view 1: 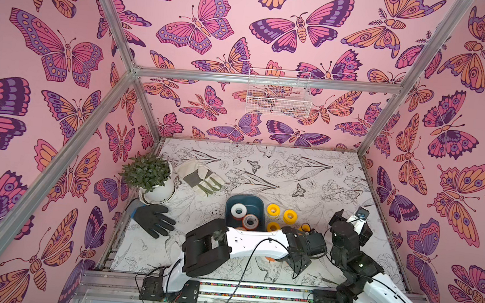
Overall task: Put the sealing tape into the storage box
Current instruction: Pick up the sealing tape at the center of the board, then adjust the sealing tape in the storage box.
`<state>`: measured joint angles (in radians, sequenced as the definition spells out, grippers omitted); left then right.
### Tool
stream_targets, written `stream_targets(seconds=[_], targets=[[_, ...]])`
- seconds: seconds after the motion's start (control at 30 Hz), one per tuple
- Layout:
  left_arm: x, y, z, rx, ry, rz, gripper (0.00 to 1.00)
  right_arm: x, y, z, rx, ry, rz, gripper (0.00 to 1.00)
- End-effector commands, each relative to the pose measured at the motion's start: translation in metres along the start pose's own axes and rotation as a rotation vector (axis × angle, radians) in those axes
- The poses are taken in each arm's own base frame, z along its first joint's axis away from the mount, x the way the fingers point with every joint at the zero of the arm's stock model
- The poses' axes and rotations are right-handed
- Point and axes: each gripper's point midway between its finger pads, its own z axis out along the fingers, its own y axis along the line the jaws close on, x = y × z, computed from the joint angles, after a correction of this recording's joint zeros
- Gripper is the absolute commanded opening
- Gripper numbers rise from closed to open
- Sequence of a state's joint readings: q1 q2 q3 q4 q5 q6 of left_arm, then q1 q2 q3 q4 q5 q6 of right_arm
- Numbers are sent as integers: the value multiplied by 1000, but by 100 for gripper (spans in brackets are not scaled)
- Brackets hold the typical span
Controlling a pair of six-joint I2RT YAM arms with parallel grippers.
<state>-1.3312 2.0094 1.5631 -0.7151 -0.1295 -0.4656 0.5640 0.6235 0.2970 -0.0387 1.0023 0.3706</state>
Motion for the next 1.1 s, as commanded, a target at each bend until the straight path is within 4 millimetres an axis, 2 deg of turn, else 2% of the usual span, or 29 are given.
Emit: stream_targets(seconds=[0.0, 0.27, 0.43, 0.63, 0.8, 1.07], targets=[[9, 21, -19, -84, -4, -25, 45, -11, -3, -1, 17, -12, 29, 88], [21, 55, -55, -174, -38, -64, 44, -11, -3, -1, 18, -11, 27, 88], [33, 87, -71, -210, -52, -128, 44, -10, -2, 0, 19, -10, 25, 88], [48, 115, -87, -210, -69, -203, 43, -11, -1, 0, 19, -7, 22, 88], [59, 130, -87, -164, -66, -270, 42, -10, -1, 0, 19, -4, 18, 88], [63, 128, -77, 11, -69, -348, 41, -11, 0, 1, 21, -2, 15, 88]])
